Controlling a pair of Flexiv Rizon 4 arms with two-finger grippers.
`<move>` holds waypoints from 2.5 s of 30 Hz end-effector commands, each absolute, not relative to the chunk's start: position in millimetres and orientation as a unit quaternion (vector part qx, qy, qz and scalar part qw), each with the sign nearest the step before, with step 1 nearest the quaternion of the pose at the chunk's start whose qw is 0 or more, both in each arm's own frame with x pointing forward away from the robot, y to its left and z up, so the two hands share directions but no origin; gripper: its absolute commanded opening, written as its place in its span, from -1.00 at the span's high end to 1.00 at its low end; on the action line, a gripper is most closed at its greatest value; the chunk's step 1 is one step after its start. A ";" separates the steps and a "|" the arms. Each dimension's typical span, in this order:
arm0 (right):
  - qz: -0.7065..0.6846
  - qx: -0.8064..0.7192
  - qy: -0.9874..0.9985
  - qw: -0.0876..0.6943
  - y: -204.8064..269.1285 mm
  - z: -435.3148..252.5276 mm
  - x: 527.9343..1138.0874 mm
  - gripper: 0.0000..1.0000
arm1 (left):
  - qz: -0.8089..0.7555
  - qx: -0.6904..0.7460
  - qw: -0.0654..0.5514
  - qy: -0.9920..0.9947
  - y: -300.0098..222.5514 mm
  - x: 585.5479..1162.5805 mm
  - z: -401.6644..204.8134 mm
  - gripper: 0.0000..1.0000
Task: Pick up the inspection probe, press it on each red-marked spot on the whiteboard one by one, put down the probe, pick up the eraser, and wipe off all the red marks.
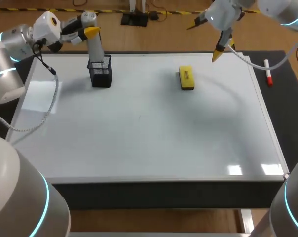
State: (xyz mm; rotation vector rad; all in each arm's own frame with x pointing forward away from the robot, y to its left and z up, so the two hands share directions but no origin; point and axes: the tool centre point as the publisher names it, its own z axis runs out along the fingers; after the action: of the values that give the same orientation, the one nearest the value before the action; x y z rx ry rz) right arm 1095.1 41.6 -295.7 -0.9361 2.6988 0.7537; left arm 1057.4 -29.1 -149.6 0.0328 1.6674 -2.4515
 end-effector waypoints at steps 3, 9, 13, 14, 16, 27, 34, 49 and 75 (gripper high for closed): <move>0.251 -0.316 0.910 0.092 41.4 -294.8 1095.3 -1.00 | -0.824 0.046 0.056 0.562 -31.7 1066.4 -154.1 1.00; 0.251 -0.316 0.910 0.092 41.4 -294.8 1095.3 -1.00 | -0.824 0.042 0.050 0.563 -32.4 1065.3 -159.9 1.00; 0.251 -0.316 0.910 0.092 41.4 -294.8 1095.3 -1.00 | -0.825 0.038 0.046 0.562 -31.7 1065.8 -165.0 1.00; 0.251 -0.316 0.910 0.092 41.4 -294.8 1095.3 -1.00 | -0.825 0.037 0.045 0.562 -31.8 1065.7 -166.2 1.00; 0.251 -0.316 0.910 0.092 41.4 -294.8 1095.3 -1.00 | -0.826 0.033 0.043 0.560 -32.0 1065.6 -169.1 1.00; 0.251 -0.316 0.910 0.092 41.4 -294.8 1095.3 -1.00 | -0.828 0.021 0.035 0.560 -33.4 1065.4 -188.9 1.00; 0.251 -0.316 0.910 0.092 41.4 -294.8 1095.3 -1.00 | -0.826 0.015 0.022 0.562 -35.8 1067.7 -201.9 1.00; 0.251 -0.316 0.910 0.092 41.4 -294.8 1095.3 -1.00 | -0.820 0.010 0.007 0.572 -33.1 1066.9 -227.3 1.00; 0.251 -0.316 0.910 0.092 41.4 -294.8 1095.3 -1.00 | -0.818 -0.002 0.003 0.576 -33.7 1066.7 -249.3 1.00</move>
State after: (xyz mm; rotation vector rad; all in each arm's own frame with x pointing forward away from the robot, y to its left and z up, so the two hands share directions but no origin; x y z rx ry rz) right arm 1095.0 41.7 -295.5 -0.9360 2.6990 0.7521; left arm 1064.8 -34.4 -248.3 -0.0132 1.8049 -2.5590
